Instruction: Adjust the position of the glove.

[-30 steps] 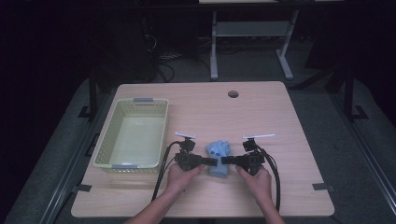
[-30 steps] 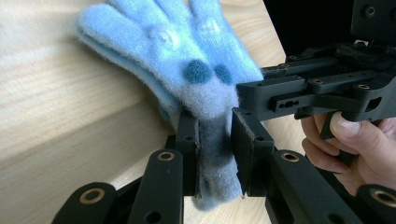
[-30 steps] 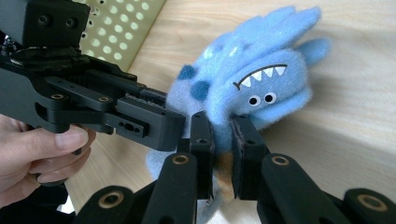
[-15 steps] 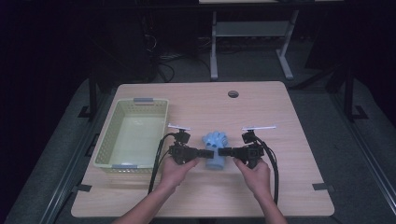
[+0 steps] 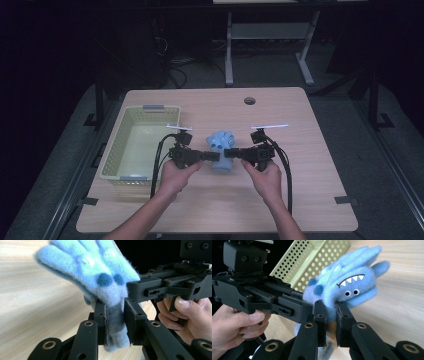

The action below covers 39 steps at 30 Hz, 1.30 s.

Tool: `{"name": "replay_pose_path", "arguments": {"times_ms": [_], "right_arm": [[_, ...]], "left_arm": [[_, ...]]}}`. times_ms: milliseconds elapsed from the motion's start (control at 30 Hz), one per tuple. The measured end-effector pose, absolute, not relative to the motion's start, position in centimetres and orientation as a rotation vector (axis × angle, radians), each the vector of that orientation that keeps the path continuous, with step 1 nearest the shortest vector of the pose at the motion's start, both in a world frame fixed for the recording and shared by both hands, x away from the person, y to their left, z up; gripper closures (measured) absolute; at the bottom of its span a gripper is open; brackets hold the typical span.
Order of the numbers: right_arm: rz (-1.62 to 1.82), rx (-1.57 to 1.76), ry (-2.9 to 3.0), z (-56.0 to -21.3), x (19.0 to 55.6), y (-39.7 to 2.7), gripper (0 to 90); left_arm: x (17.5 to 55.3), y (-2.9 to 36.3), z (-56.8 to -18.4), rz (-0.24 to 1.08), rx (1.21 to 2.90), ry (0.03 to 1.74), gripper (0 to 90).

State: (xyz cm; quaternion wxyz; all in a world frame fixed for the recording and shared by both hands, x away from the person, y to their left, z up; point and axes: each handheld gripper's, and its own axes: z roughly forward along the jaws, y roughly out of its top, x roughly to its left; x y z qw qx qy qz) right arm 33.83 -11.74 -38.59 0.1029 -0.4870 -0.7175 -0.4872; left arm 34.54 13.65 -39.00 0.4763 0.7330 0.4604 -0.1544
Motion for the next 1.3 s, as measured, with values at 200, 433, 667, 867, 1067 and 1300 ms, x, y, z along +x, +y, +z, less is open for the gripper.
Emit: {"name": "replay_pose_path", "arguments": {"times_ms": [200, 433, 667, 867, 1067, 1300], "right_arm": [[-1.458, -1.410, -2.122, -37.8, 34.3, -10.8, 80.9], [-1.466, -1.381, -2.125, -37.0, 34.7, -9.4, 80.9], [-1.473, -1.351, -2.130, -36.3, 35.1, -8.0, 80.9], [-1.468, -1.326, -2.149, -35.6, 35.5, -6.8, 80.9], [-1.468, -1.298, -2.154, -35.2, 36.0, -5.3, 80.9], [-1.462, -1.264, -2.166, -35.0, 36.8, -3.2, 81.0]], "left_arm": [[34.5, 14.8, -38.2, -0.358, 1.777, 1.116, 72.3], [34.5, 16.3, -37.4, -0.331, 1.773, 1.110, 72.4], [34.5, 17.7, -36.7, -0.328, 1.747, 1.129, 72.2], [34.4, 18.8, -36.2, -0.308, 1.745, 1.135, 72.1], [34.5, 20.3, -35.9, -0.292, 1.742, 1.143, 72.1], [34.7, 22.4, -35.5, -0.262, 1.737, 1.143, 72.1]]}}
